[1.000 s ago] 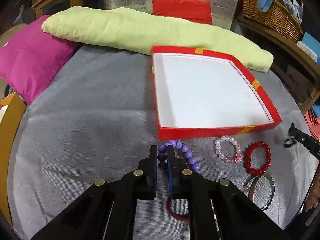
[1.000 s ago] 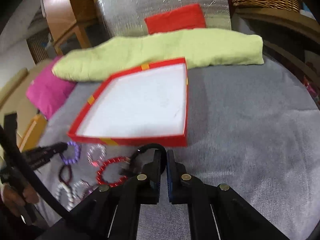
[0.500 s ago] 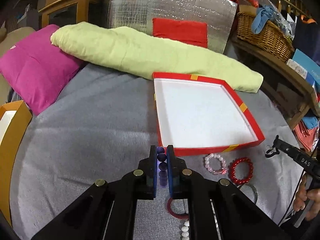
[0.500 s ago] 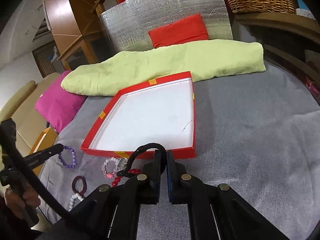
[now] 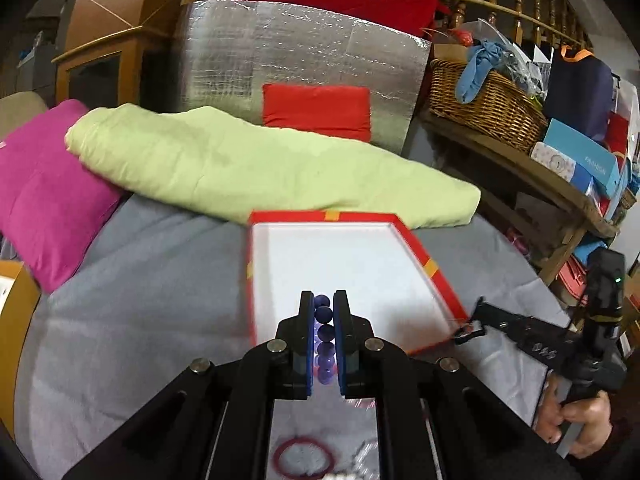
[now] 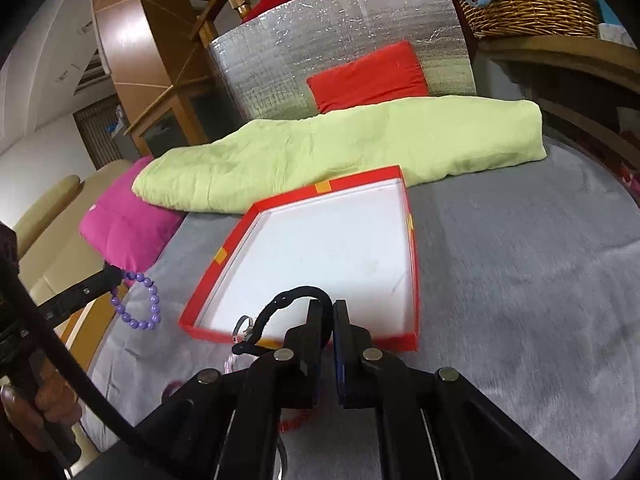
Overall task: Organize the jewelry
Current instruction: 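Carry the purple bracelet with the left tool while the right tool carries the hair tie into the red box, then open the left tool over the box while the right tool releases the hair tie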
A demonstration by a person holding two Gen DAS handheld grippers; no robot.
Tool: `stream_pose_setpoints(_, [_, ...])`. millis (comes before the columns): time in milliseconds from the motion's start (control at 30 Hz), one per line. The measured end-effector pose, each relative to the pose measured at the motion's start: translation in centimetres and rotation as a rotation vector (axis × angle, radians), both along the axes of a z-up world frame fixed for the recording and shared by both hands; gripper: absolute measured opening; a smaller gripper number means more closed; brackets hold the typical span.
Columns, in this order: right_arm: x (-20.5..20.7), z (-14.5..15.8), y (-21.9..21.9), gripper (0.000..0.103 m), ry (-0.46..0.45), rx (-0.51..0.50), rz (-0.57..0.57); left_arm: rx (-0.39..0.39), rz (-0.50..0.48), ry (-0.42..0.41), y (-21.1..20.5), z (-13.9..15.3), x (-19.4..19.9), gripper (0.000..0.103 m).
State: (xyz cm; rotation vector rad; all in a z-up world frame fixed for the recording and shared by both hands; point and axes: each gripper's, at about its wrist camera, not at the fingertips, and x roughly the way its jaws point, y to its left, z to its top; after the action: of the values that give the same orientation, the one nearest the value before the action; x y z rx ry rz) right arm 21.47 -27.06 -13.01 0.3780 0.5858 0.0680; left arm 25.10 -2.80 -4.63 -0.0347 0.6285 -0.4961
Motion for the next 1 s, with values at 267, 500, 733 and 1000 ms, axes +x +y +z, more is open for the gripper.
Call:
stream_pose_setpoints(267, [8.4,0.2,-0.6,0.006,0.102,0.007,-0.038,-0.058,-0.013,0.025,-4.0,0.9,7.0,0.009])
stream_pose_setpoints(500, [14.7,-0.6,-2.1,0.006,0.192,0.032,-0.085,-0.051,-0.006,0.122,-7.1,-1.8,13.2,0.009])
stream_pose_setpoints(733, [18.3,-1.8,-2.6,0.006,0.239,0.075,-0.094,-0.018,-0.003,0.209,-8.6,-5.2,16.2,0.009])
stream_pose_setpoints(1000, [20.7,-3.3,-2.4,0.009,0.281,0.087,-0.103,-0.006,0.047,0.263,-8.4,-6.8,18.1,0.01])
